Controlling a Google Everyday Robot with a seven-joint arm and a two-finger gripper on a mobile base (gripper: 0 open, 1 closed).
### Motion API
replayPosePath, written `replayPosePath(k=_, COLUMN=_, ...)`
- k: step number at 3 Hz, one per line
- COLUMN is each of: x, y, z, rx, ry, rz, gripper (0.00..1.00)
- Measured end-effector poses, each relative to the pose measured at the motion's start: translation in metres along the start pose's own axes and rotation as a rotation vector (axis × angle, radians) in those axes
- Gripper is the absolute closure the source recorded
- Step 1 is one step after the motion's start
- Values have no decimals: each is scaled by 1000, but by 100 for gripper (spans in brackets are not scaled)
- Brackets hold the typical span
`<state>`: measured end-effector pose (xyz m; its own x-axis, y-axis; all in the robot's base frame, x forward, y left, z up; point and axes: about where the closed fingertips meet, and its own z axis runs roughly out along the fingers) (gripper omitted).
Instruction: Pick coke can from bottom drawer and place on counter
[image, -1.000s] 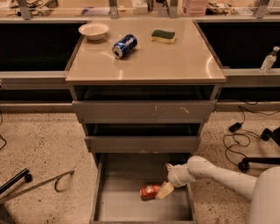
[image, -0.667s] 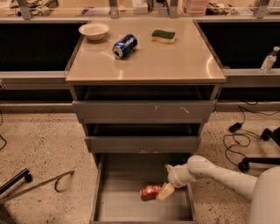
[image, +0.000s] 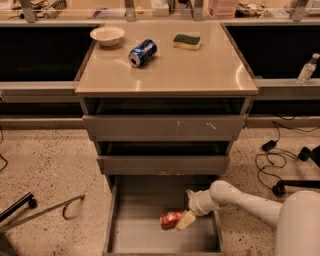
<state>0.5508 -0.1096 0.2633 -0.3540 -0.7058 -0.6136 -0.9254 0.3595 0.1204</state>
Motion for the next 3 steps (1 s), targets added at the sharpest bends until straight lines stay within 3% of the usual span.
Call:
replayPosePath(k=2, x=22, y=-12, z=66, rx=-50, ry=-46, rz=-26, gripper=0)
replayPosePath(k=3, x=27, y=-11, z=80, rx=-79, ry=-45, rz=-27, gripper=0)
